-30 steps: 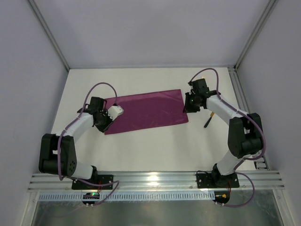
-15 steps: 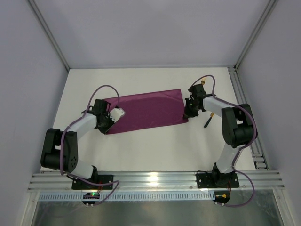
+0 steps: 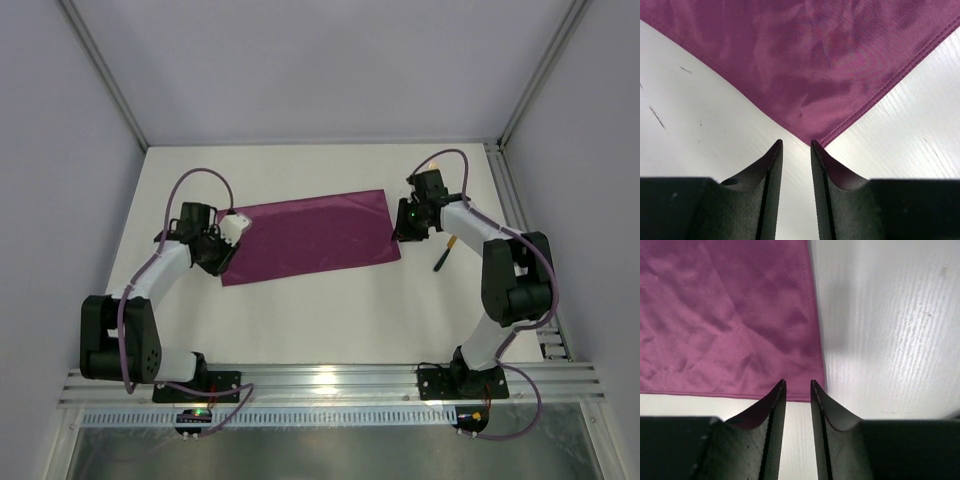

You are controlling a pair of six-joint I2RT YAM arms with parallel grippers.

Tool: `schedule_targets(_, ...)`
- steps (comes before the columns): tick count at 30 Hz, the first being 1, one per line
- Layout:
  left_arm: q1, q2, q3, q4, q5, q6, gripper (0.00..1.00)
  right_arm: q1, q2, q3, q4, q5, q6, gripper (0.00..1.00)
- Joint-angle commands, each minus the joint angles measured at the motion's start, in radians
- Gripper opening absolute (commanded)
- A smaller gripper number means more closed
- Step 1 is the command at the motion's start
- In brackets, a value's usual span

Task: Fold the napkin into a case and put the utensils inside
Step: Rotate the rectangle-folded napkin at the center of the board.

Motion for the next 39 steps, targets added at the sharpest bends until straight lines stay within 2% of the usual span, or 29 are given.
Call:
schedule_targets(1,0.01,-0.025,0.006,-0.029,0.001,-0.035,0.32,-0.023,0.045,0.045,-0.009,0.025,-0.009,0.31)
schedule_targets(7,0.032,0.029,0.001,-0.018,-0.017,-0.048,0.33,-0.023,0.129,0.042,0.021,-0.007,0.002,0.31)
schedule_targets(11,0.047,0.045,0.004,-0.006,-0.008,-0.055,0.34,-0.023,0.124,-0.001,0.04,-0.01,0.005,0.26)
schedule_targets(19,0.062,0.049,0.013,0.018,-0.016,-0.063,0.34,-0.023,0.093,-0.047,0.025,-0.031,0.008,0.04)
schedule_targets(30,0.078,0.036,0.038,0.01,-0.013,-0.057,0.34,0.0,-0.085,-0.271,0.052,-0.062,0.044,0.04)
schedule_targets(31,0.076,0.035,0.052,-0.002,-0.008,-0.055,0.34,0.0,-0.112,-0.289,0.051,-0.07,0.041,0.04)
schedule_targets(32,0.076,0.032,0.062,-0.008,0.001,-0.055,0.34,0.0,-0.124,-0.288,0.035,-0.061,0.039,0.13)
schedule_targets(33,0.076,0.029,0.078,-0.018,0.009,-0.06,0.34,0.0,-0.137,-0.275,0.017,-0.047,0.031,0.16)
schedule_targets(35,0.076,0.03,0.147,-0.041,0.026,-0.071,0.33,0.0,-0.157,-0.196,-0.046,0.01,0.01,0.22)
schedule_targets(37,0.061,0.061,0.206,-0.053,0.014,-0.09,0.29,-0.003,-0.161,-0.119,-0.078,0.038,0.008,0.33)
schedule_targets(39,0.015,0.125,0.306,-0.07,-0.011,-0.098,0.26,0.0,-0.154,-0.001,-0.095,0.048,0.033,0.34)
